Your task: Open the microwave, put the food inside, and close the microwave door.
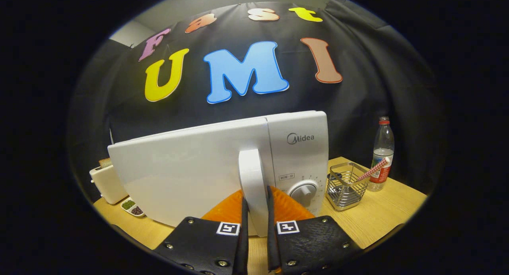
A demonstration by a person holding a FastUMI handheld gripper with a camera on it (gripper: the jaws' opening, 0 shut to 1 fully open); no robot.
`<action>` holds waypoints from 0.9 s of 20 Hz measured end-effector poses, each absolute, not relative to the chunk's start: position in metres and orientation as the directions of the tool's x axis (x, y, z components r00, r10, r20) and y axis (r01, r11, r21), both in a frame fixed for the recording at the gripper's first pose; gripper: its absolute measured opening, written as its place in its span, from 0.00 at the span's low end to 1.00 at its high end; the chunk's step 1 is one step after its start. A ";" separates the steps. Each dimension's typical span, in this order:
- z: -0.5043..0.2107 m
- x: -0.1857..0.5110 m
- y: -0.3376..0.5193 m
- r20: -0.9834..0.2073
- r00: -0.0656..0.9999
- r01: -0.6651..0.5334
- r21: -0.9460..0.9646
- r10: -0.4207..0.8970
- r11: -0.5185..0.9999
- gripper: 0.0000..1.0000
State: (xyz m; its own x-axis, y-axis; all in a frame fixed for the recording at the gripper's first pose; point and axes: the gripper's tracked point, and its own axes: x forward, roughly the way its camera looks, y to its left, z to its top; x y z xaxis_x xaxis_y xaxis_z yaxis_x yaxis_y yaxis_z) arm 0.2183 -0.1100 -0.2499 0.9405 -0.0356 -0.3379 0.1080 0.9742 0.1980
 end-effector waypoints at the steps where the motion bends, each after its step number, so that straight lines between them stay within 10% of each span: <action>1: -0.250 0.217 -0.110 -0.345 0.938 0.112 0.184 -0.042 0.977 0.20; 18: -0.213 0.059 -0.029 -0.315 0.935 -0.060 0.318 0.165 0.946 0.13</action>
State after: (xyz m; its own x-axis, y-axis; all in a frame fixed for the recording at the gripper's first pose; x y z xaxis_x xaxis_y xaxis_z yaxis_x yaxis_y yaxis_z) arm 0.0587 -0.0291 -0.2132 0.9347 0.1651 -0.3149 -0.0600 0.9463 0.3178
